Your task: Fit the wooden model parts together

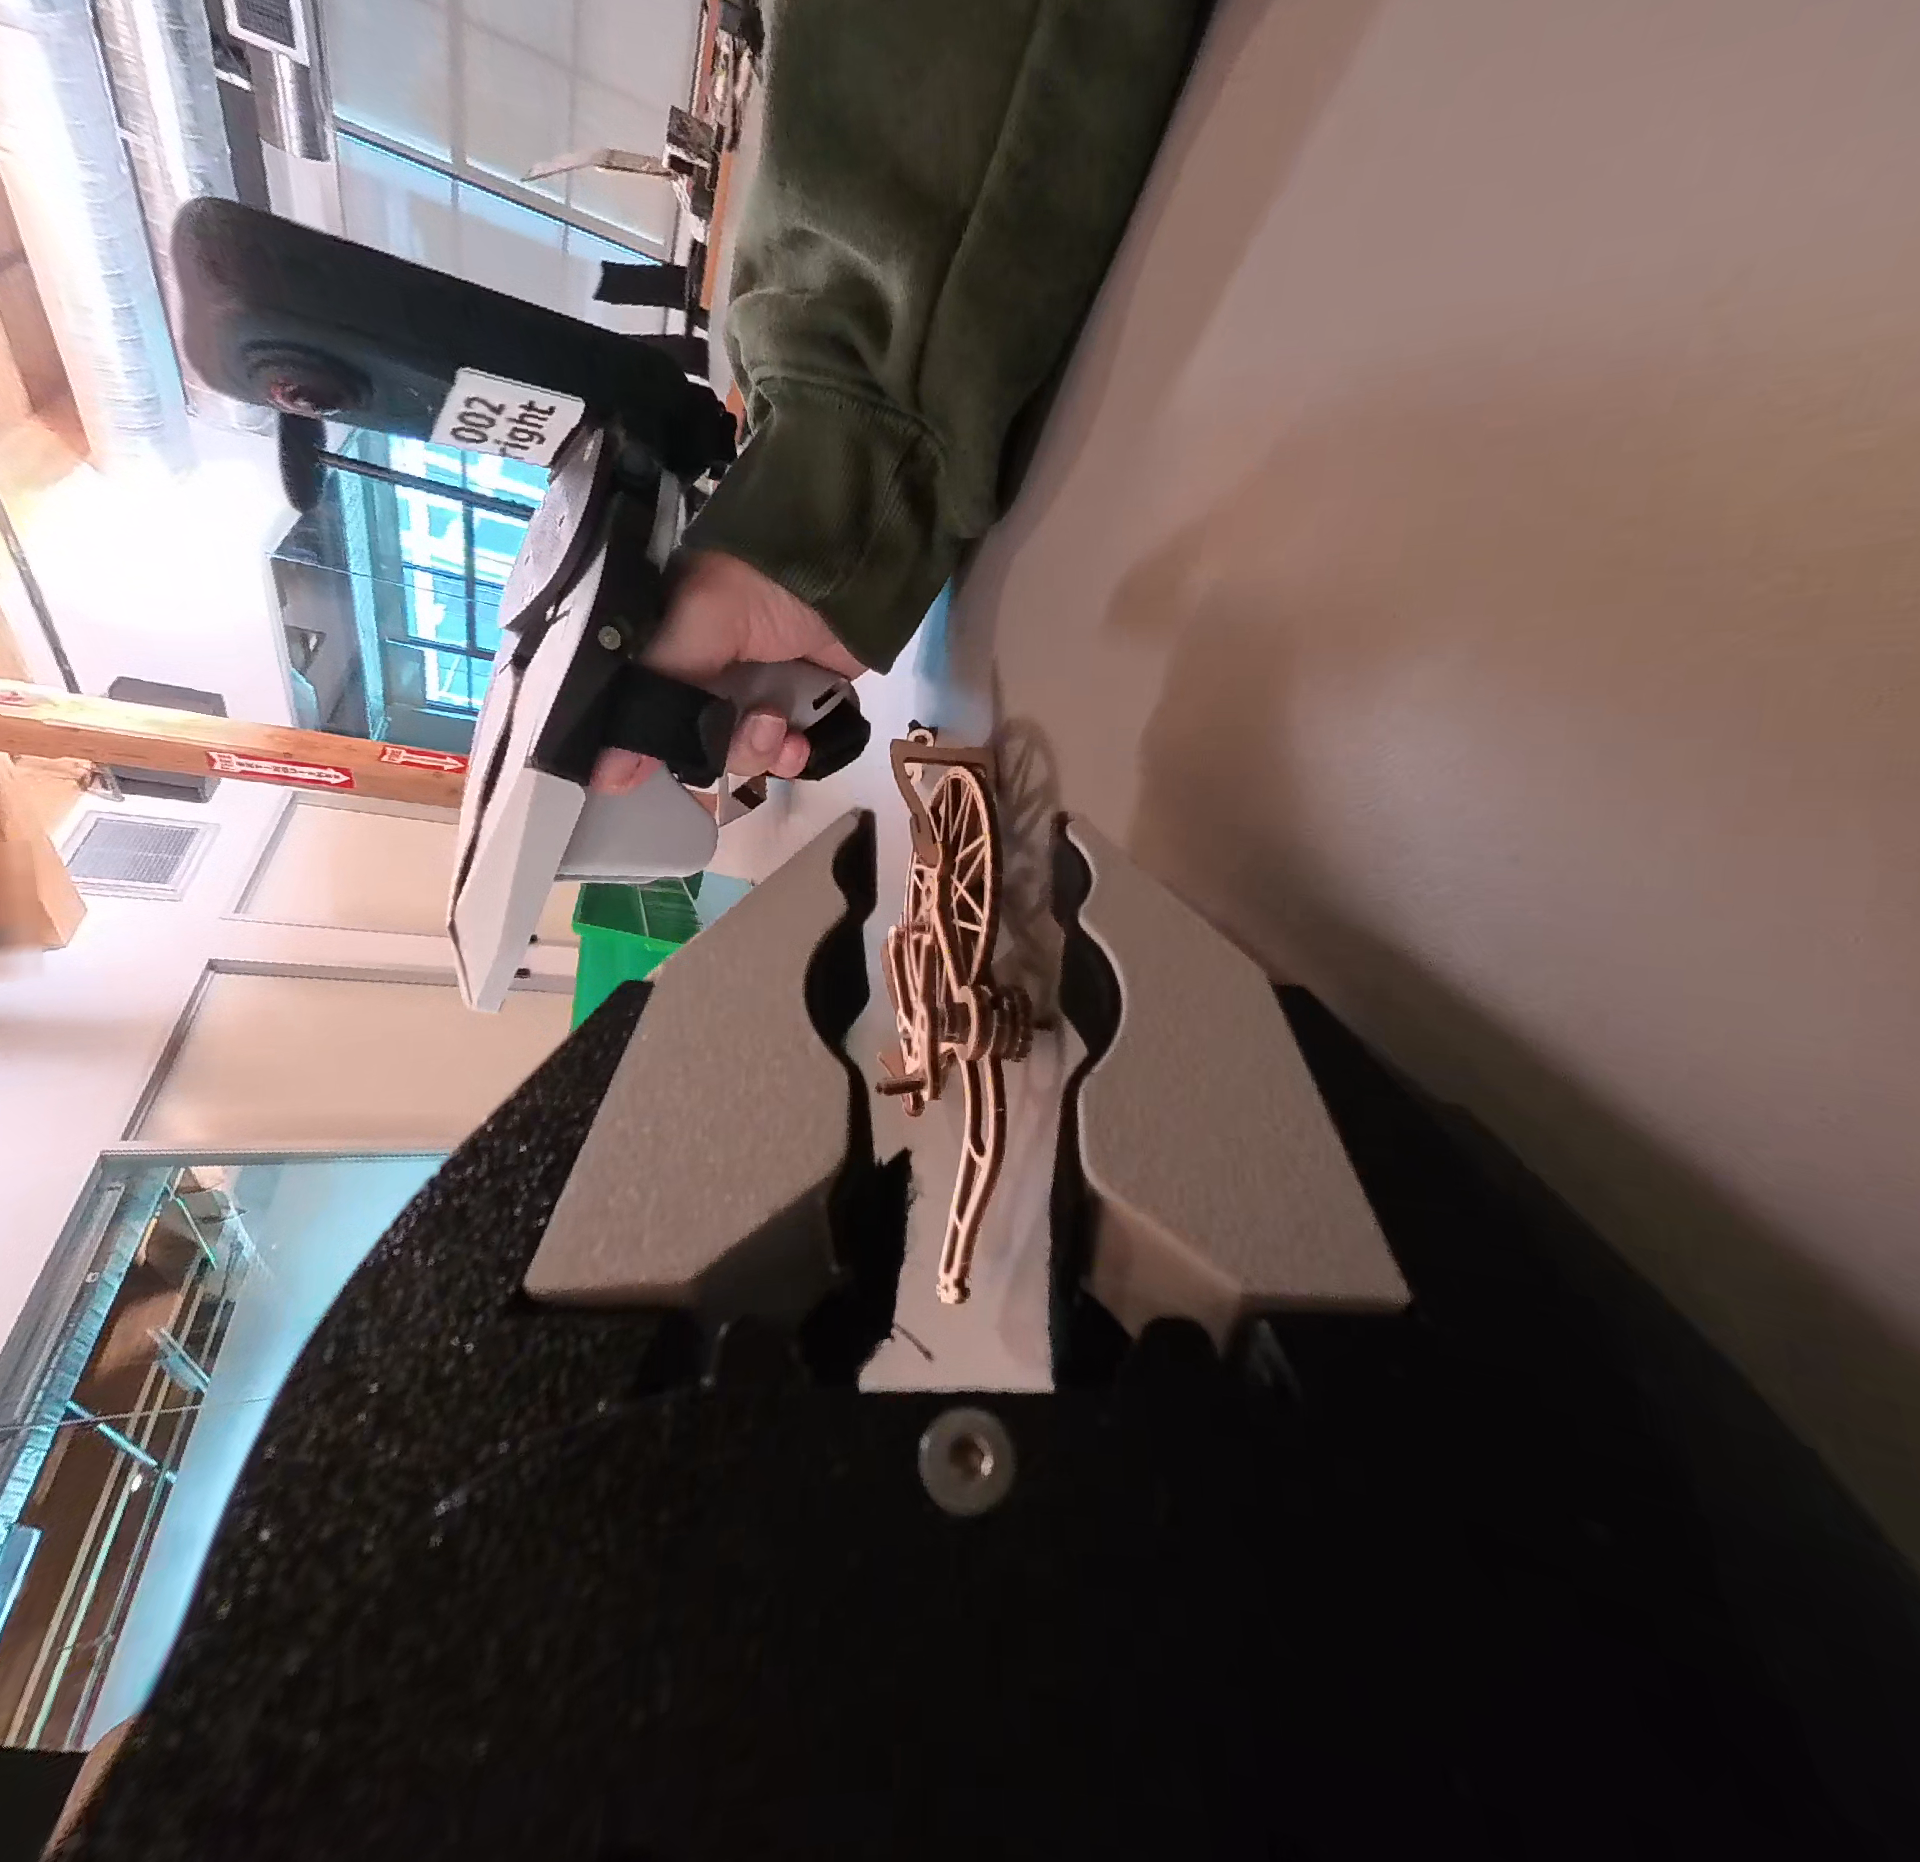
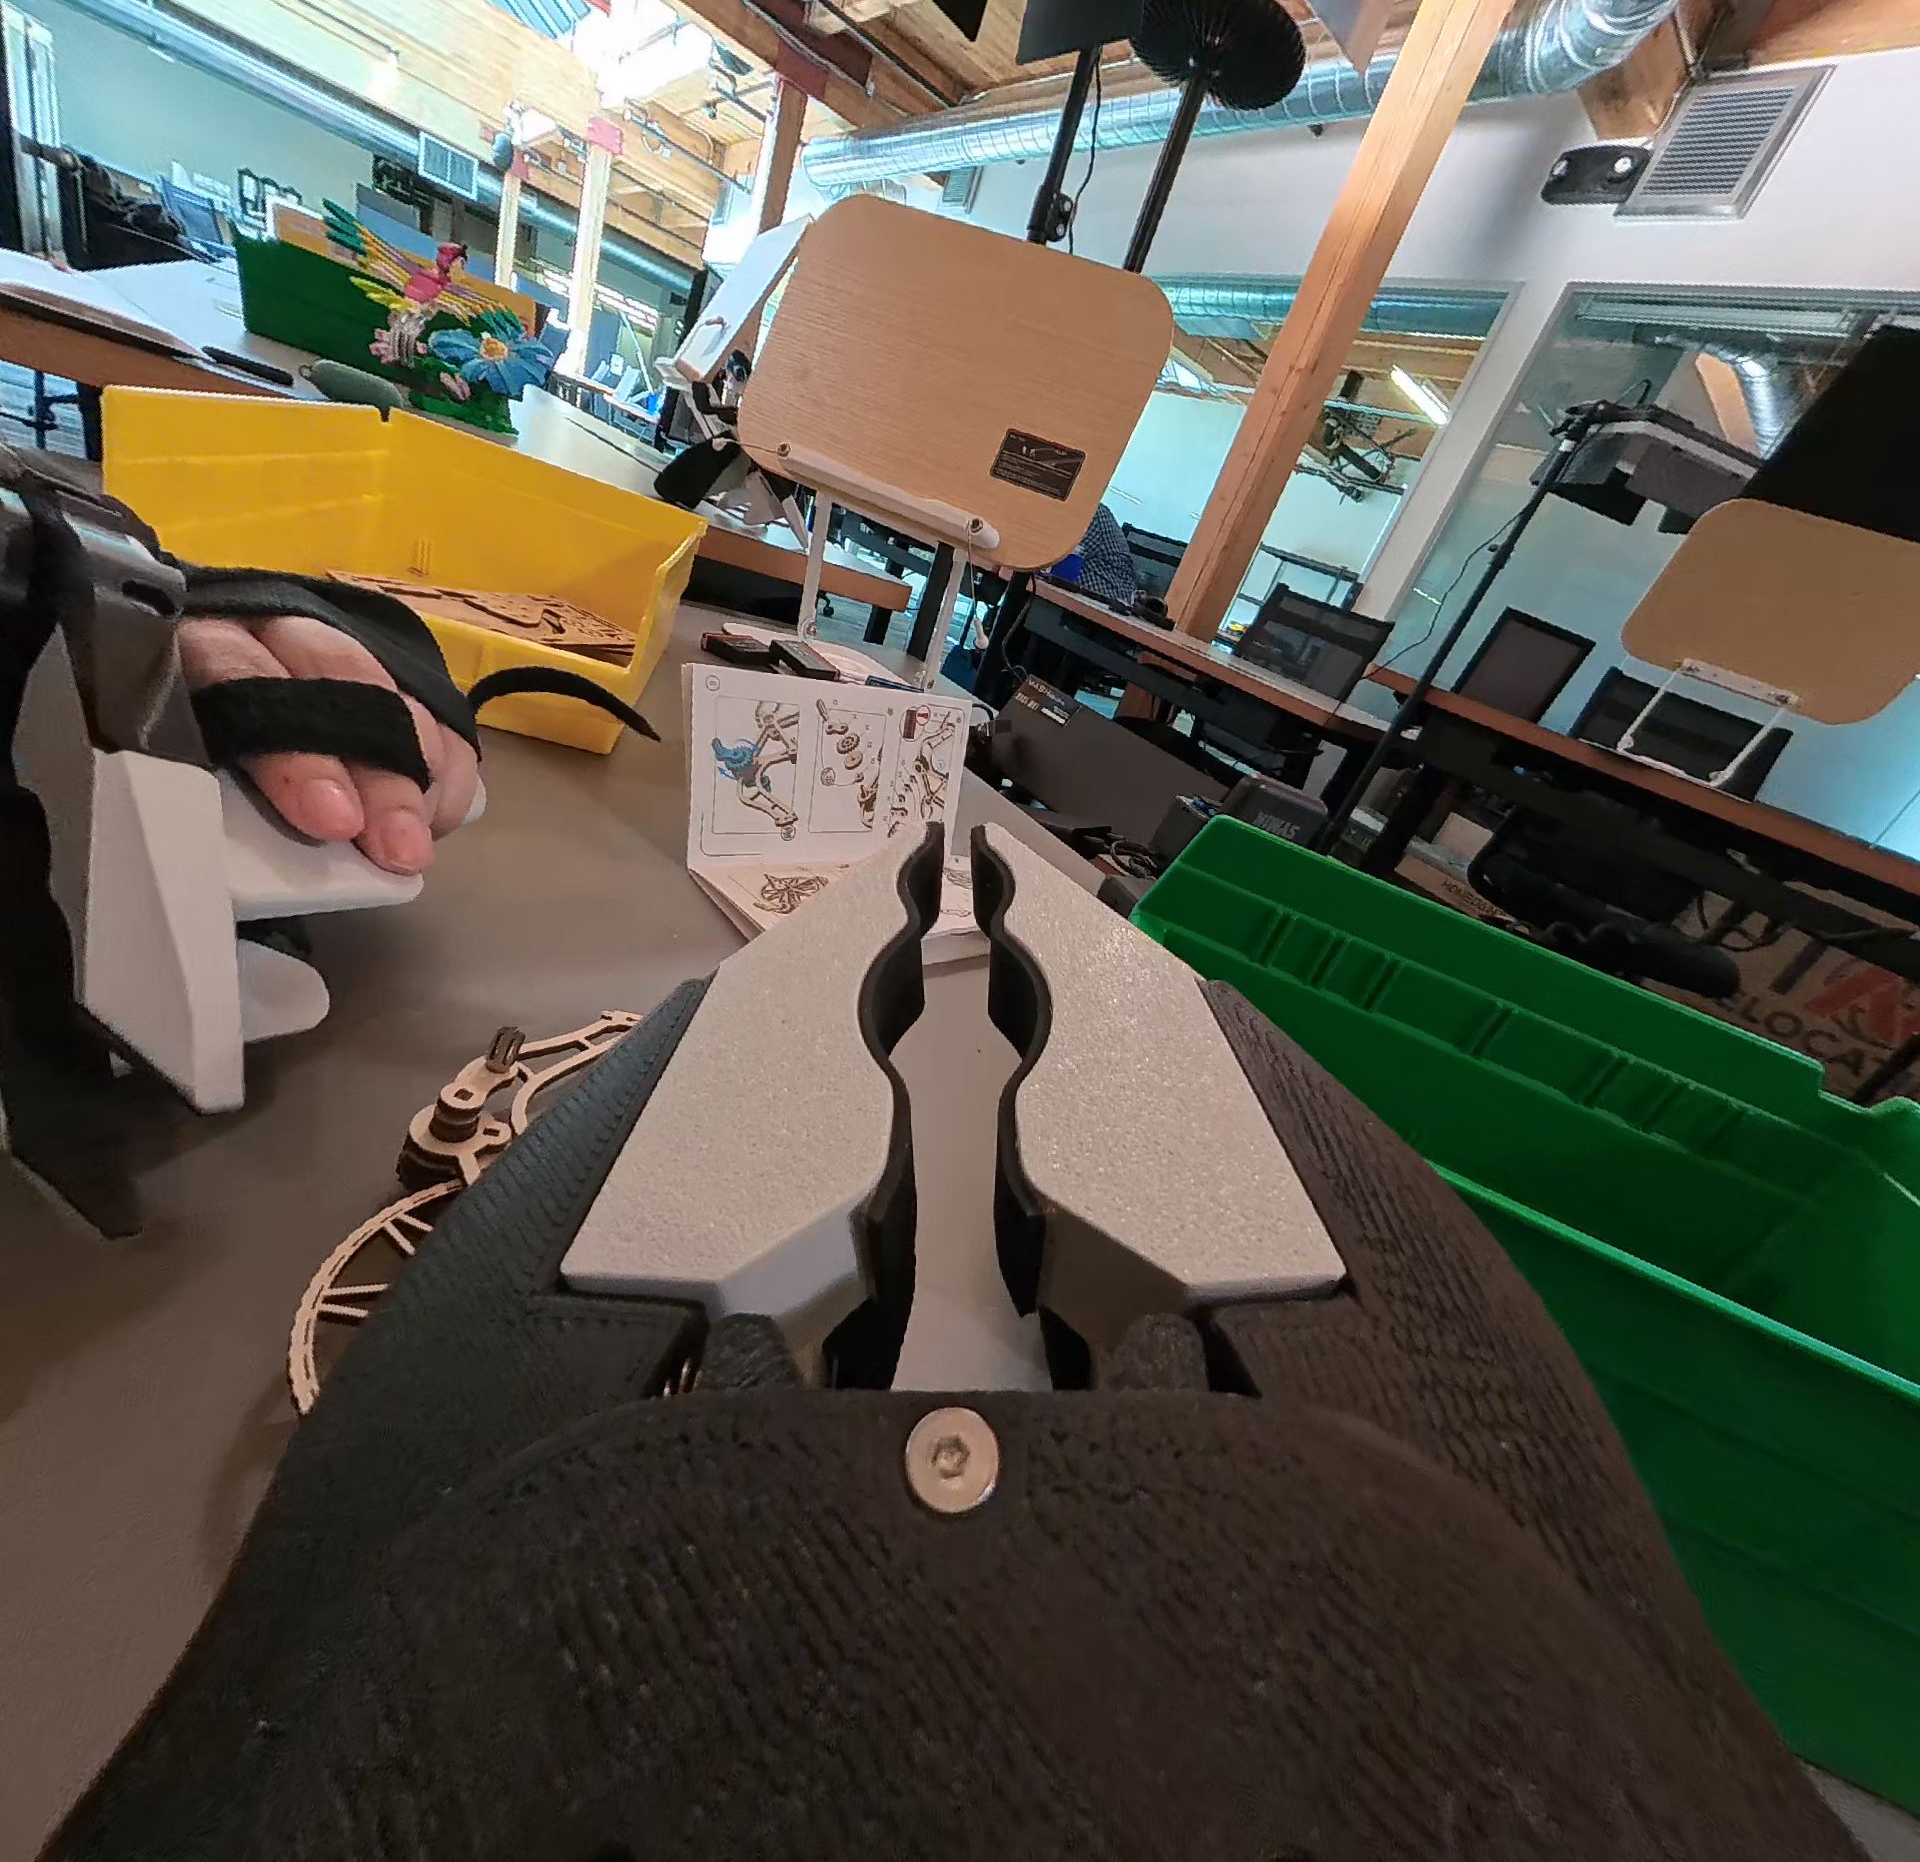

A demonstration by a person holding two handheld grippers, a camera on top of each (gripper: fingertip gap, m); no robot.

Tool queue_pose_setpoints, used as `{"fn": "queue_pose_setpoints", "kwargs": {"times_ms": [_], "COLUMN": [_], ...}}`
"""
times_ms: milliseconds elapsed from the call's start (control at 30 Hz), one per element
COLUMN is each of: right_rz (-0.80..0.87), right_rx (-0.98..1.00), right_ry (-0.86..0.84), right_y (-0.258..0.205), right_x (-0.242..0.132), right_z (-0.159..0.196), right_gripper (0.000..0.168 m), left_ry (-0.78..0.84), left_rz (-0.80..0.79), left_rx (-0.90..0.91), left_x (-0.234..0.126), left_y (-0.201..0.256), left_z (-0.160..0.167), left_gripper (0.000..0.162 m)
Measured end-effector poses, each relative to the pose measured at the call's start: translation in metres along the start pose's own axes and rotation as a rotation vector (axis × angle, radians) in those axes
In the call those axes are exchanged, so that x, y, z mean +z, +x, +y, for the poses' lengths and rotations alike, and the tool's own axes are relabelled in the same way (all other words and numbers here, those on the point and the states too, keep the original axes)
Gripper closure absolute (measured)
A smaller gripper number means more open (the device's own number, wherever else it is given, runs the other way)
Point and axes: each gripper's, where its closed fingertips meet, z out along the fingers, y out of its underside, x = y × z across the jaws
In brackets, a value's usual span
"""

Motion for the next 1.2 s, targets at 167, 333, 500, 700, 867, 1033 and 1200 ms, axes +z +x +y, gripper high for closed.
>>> {"fn": "queue_pose_setpoints", "kwargs": {"times_ms": [167, 333, 500, 700, 867, 1033, 1200], "right_rz": [0.0, -0.005, -0.046, -0.18, -0.258, -0.372, -0.478], "right_rx": [0.009, 0.011, -0.156, -0.34, -0.351, -0.439, -0.544], "right_ry": [-0.001, -0.008, -0.046, -0.097, -0.117, -0.166, -0.245], "right_y": [0.001, 0.001, -0.003, -0.021, -0.033, -0.058, -0.081], "right_x": [0.0, 0.0, -0.008, -0.031, -0.043, -0.05, -0.055], "right_z": [0.001, 0.0, -0.002, 0.0, 0.003, 0.01, 0.023], "right_gripper": [0.165, 0.154, 0.143, 0.135, 0.13, 0.125, 0.119], "left_ry": [-0.048, -0.12, -0.191, -0.212, -0.254, -0.32, -0.327], "left_rz": [0.009, 0.017, 0.014, 0.033, 0.015, -0.009, -0.021], "left_rx": [0.043, 0.152, 0.14, 0.164, 0.222, 0.23, 0.178], "left_x": [0.004, 0.003, 0.001, 0.008, 0.019, 0.023, 0.024], "left_y": [0.004, 0.004, -0.001, 0.001, 0.002, 0.0, -0.003], "left_z": [0.006, 0.011, 0.023, 0.025, 0.033, 0.046, 0.05], "left_gripper": [0.122, 0.116, 0.112, 0.119, 0.137, 0.148, 0.154]}}
